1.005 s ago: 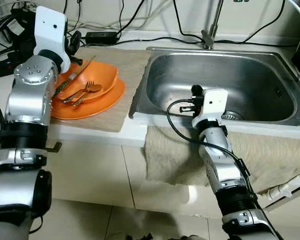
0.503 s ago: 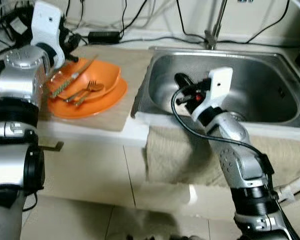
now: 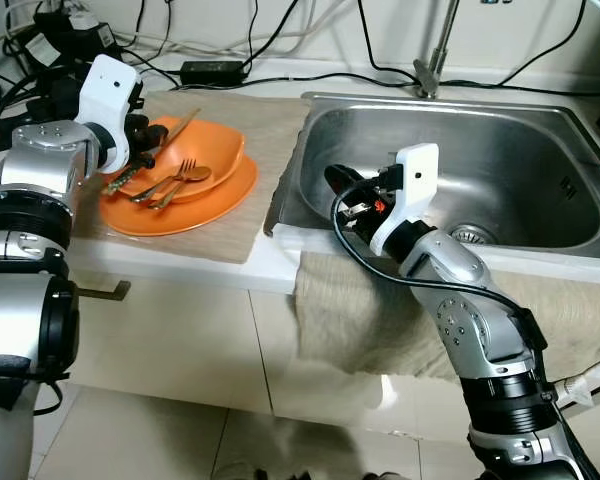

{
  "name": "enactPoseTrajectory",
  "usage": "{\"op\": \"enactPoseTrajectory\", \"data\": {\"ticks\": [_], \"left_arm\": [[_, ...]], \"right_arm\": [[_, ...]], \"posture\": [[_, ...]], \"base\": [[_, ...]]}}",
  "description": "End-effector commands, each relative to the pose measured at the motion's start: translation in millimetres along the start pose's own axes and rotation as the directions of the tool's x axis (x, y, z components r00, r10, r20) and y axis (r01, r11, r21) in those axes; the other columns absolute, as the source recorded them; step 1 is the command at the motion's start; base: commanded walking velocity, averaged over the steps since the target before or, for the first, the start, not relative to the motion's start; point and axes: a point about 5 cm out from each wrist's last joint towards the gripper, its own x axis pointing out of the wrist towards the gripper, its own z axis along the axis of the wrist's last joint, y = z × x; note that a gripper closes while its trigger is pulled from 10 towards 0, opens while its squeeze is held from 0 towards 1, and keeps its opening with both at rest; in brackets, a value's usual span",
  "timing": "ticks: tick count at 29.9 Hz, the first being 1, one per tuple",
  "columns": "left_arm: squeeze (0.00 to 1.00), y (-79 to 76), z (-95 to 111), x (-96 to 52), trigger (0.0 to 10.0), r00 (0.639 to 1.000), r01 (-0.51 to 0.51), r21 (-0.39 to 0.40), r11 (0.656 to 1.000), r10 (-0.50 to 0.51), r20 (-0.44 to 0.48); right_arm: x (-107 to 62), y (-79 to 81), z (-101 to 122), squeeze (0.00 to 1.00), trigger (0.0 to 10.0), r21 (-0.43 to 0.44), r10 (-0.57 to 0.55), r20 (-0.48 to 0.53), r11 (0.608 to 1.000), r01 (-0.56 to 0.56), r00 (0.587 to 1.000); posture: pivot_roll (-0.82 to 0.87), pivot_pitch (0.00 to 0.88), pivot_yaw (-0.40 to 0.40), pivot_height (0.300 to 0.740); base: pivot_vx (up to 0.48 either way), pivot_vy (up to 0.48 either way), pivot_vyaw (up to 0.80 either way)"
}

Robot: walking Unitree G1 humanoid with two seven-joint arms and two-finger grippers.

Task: Kitchen organization

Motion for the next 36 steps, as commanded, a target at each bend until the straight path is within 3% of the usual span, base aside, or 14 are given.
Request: {"op": "enactPoseTrajectory", "data": {"ticks": [1, 17, 18, 19, 20, 22, 34, 35, 36], "left_arm": [[0.0, 3.1, -2, -1.9, 10.0, 1.0, 0.001, 0.008, 1.0, -0.001, -0.011], [0.01, 6.4, 16, -4.9, 10.0, 0.999, 0.016, 0.024, 1.0, -0.017, 0.044], [0.18, 5.6, 17, -4.7, 10.0, 0.999, 0.023, 0.02, 1.0, -0.024, 0.047], [0.14, 5.0, 17, -4.4, 10.0, 0.999, 0.026, 0.02, 0.999, -0.026, 0.047], [1.0, 3.4, 16, -3.5, 10.0, 0.998, 0.033, 0.024, 0.999, -0.034, 0.044], [1.0, 2.3, 15, -2.6, 10.0, 0.999, 0.033, 0.026, 0.999, -0.034, 0.037], [1.0, -2.8, 12, -0.2, 10.0, 0.997, 0.067, 0.044, 0.997, -0.068, 0.023], [0.0, -2.9, 12, -0.1, 10.0, 0.997, 0.068, 0.042, 0.997, -0.069, 0.024], [0.0, -2.9, 12, -0.1, 10.0, 0.997, 0.068, 0.042, 0.997, -0.069, 0.024]], "right_arm": [[-1.2, 1.3, -5, 0.0, 10.0, 0.007, -0.006, -0.022, 1.0, 0.006, 1.0], [0.3, 7.7, -12, 0.0, 10.0, 0.022, 0.01, -0.047, 1.0, -0.009, 0.999], [0.4, 8.3, -13, 0.0, 10.0, 0.022, 0.011, -0.049, 1.0, -0.01, 0.999], [0.4, 8.5, -13, 0.0, 10.0, 0.022, 0.011, -0.049, 1.0, -0.01, 0.999], [0.5, 8.7, -14, 0.0, 10.0, 0.023, 0.011, -0.05, 1.0, -0.01, 0.999], [0.5, 9.1, -14, 0.0, 10.0, 0.023, 0.011, -0.051, 1.0, -0.01, 0.999], [1.6, 10.9, -15, 0.0, 10.0, 0.016, 0.014, -0.054, 1.0, -0.013, 0.998], [1.8, 11.1, -15, 0.0, 10.0, 0.015, 0.015, -0.054, 1.0, -0.014, 0.998], [1.8, 11.1, -15, 0.0, 10.0, 0.015, 0.015, -0.054, 1.0, -0.014, 0.998]], "posture": [[0.04, 0.0, 0.057, 0.74], [0.04, 0.001, 0.054, 0.74], [0.04, 0.001, 0.055, 0.74], [0.04, 0.001, 0.055, 0.74], [0.04, 0.001, 0.055, 0.74], [0.04, 0.001, 0.055, 0.74], [0.04, 0.003, 0.056, 0.74], [0.04, 0.003, 0.056, 0.74], [0.04, 0.003, 0.056, 0.74]], "base": [[0.0, 0.0, 0.0], [0.0, 0.0, 0.0], [0.0, 0.0, 0.0], [0.0, 0.0, 0.0], [0.0, 0.0, 0.0], [0.0, 0.0, 0.0], [0.0, 0.0, 0.0], [0.0, 0.0, 0.0], [0.0, 0.0, 0.0]]}}
